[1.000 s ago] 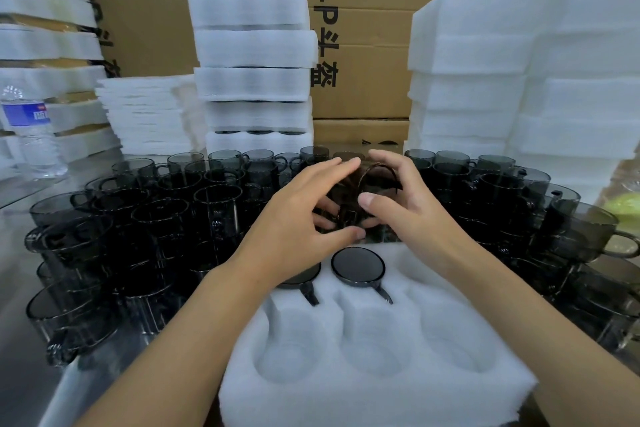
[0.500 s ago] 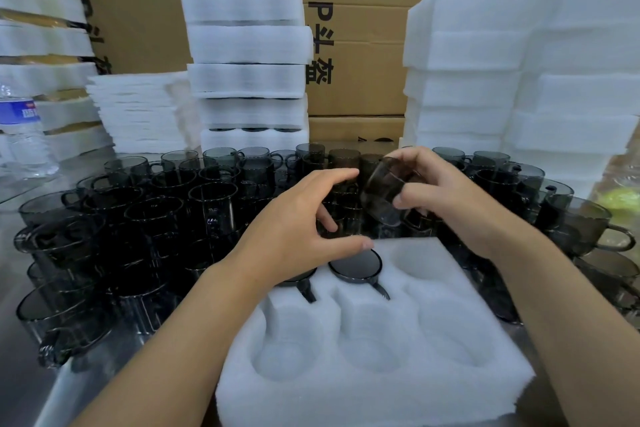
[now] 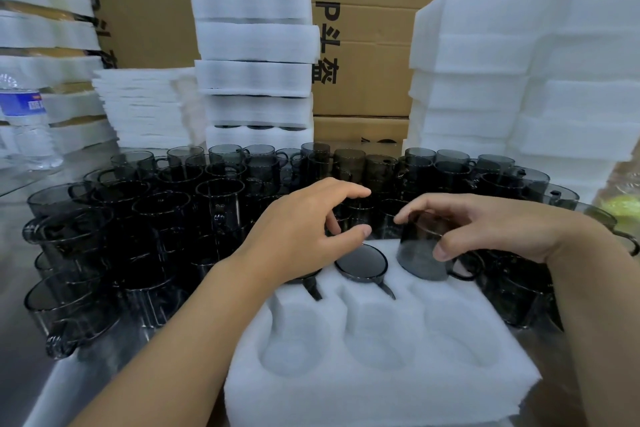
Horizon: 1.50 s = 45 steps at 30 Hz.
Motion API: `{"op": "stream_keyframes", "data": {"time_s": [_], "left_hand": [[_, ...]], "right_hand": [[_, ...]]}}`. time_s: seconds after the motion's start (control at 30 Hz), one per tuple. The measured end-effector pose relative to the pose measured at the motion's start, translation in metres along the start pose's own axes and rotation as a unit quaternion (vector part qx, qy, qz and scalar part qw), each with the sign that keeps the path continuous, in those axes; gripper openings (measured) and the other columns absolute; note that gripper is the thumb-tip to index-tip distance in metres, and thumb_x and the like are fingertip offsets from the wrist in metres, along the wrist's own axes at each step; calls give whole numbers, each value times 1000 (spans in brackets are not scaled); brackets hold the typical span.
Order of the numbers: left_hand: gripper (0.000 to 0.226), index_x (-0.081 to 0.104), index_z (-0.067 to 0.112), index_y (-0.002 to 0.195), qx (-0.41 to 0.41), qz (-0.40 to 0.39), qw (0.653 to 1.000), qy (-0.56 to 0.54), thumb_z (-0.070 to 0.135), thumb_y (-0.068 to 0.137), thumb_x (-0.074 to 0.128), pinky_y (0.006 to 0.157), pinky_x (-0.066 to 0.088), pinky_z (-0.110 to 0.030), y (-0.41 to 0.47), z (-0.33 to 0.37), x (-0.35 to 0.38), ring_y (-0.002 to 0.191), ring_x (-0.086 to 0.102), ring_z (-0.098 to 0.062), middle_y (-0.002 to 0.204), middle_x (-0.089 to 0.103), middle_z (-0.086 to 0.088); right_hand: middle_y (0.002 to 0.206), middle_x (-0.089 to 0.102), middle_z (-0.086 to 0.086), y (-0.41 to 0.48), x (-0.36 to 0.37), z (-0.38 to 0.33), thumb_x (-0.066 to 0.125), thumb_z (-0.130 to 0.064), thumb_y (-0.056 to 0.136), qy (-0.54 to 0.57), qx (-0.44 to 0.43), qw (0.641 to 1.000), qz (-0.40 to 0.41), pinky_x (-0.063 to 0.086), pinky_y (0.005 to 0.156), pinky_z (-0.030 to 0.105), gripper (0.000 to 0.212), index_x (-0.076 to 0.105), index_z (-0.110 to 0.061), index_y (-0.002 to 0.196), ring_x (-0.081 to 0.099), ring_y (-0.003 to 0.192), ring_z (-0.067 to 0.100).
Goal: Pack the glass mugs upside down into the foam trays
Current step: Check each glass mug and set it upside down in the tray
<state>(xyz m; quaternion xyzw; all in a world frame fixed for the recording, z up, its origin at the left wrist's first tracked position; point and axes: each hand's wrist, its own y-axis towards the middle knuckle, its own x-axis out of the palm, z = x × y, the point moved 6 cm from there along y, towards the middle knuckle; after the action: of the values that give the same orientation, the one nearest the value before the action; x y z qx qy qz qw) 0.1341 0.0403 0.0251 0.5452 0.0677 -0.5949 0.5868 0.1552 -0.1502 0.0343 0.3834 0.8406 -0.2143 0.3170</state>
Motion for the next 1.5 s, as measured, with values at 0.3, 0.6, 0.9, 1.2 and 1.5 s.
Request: {"op": "stream_keyframes", "data": {"time_s": [0.3,0.6,0.9,1.2,1.5], "left_hand": [[35,56,43,120,3,-5,1000,12,45,85,60,62,43,-19,0,0,1,75,60,4,106,59,22],[35,63,39,112,1,2,1000,17,50,80,54,64,49,-24,1,1,1,73,60,4,99,62,25],[21,68,36,104,-21,-12,1000,9,39,84,59,65,53,-31,0,1,0,72,60,1,84,66,25],[11,71,35,83,-50,1,997,50,36,84,61,62,49,-24,-1,1,-2,74,60,1,74,68,20],[32,59,27,118,-260,164,915,260,36,87,60,52,25,-25,-11,-23,-51,74,51,-18,117,51,4]], "right_hand": [[108,60,-17,5,2,-4,70,-67,57,-32,-3,999,18,42,97,27,50,61,-58,105,57,102,-2],[85,61,-10,33,14,-12,58,-63,75,-63,-57,984,156,40,65,20,24,66,-43,85,52,65,-3],[93,58,-7,48,30,-1,46,-48,94,-215,-4,965,148,40,72,24,26,63,-28,95,53,86,9],[65,56,-5,49,31,-2,46,-47,95,-211,-6,964,159,36,55,25,39,50,-26,61,48,59,10],[63,52,-3,49,33,2,43,-46,96,-201,12,968,147,34,55,25,47,44,-19,58,44,57,10]]}}
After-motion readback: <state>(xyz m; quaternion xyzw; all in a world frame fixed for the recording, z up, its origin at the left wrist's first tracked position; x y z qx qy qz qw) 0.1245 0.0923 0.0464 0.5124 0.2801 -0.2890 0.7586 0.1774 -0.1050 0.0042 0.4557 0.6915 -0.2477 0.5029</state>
